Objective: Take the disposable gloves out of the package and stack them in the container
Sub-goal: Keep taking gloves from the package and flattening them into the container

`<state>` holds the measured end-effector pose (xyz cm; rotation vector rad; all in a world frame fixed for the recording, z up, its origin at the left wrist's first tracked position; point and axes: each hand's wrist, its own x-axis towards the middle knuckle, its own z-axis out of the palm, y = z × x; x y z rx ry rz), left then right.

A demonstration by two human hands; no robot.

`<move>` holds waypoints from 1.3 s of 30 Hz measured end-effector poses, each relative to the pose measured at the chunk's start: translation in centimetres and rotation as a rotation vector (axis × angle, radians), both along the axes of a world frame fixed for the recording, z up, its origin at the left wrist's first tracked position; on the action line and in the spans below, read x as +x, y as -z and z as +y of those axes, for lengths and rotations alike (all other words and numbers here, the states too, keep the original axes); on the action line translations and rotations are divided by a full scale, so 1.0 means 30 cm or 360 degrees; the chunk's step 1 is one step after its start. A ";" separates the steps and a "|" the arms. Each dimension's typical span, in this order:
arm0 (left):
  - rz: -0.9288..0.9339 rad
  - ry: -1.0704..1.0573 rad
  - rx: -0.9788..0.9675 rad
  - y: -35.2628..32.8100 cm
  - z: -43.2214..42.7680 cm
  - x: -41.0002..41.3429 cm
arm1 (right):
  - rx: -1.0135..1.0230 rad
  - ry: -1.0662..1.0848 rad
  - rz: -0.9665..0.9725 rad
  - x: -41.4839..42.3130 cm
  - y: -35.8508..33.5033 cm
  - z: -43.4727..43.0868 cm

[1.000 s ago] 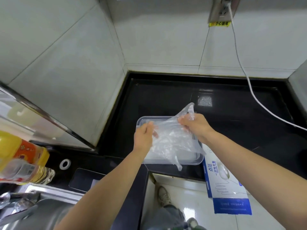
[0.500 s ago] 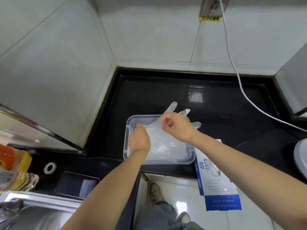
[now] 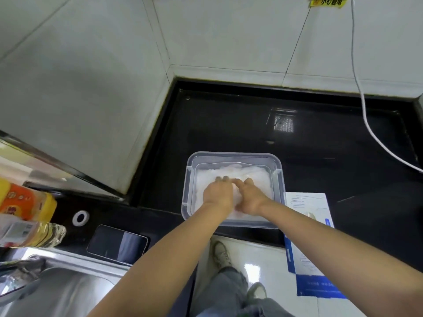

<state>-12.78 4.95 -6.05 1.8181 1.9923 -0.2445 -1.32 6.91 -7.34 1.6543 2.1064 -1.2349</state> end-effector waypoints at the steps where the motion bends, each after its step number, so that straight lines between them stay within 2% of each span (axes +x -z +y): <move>1: -0.0039 -0.0067 -0.0145 0.027 -0.002 -0.019 | -0.0033 -0.0017 -0.0021 0.007 0.002 0.002; 7: -0.0093 -0.0097 -0.0371 0.093 -0.019 -0.095 | -0.0150 -0.0155 -0.0234 0.040 0.028 0.029; 13: -0.0007 -0.0092 -0.0449 0.119 -0.013 -0.096 | -0.0190 -0.0135 -0.0258 0.021 0.053 0.017; 18: -0.0006 -0.0013 -0.0488 0.084 -0.013 -0.095 | -0.0215 -0.0183 -0.0239 0.024 -0.017 0.028; 20: 0.0012 -0.0013 -0.0333 0.041 -0.016 -0.090 | -0.0140 -0.0116 -0.0174 0.035 -0.065 0.035; 23: 0.0055 -0.0062 0.0124 -0.039 -0.032 -0.063 | 0.0206 0.0162 0.0190 0.084 -0.152 0.042; 26: -0.0123 -0.0117 0.0423 -0.114 -0.057 0.002 | 0.0610 0.0417 0.0436 0.168 -0.222 0.043; 28: -0.0271 -0.0068 0.0569 -0.169 -0.086 0.083 | 0.0734 0.0569 0.0468 0.254 -0.239 0.016; 31: -0.0536 0.0055 0.0631 -0.223 -0.141 0.228 | 0.0640 0.0693 0.0307 0.383 -0.216 -0.054; 34: -0.0858 0.0275 0.0518 -0.225 -0.221 0.363 | 0.0401 0.0591 -0.0052 0.488 -0.158 -0.141; 37: -0.0923 0.0426 0.0216 -0.160 -0.281 0.448 | 0.0253 0.0310 -0.0363 0.534 -0.102 -0.216; 39: -0.0866 0.0401 0.0019 -0.106 -0.304 0.480 | 0.0213 0.0236 -0.0402 0.535 -0.081 -0.255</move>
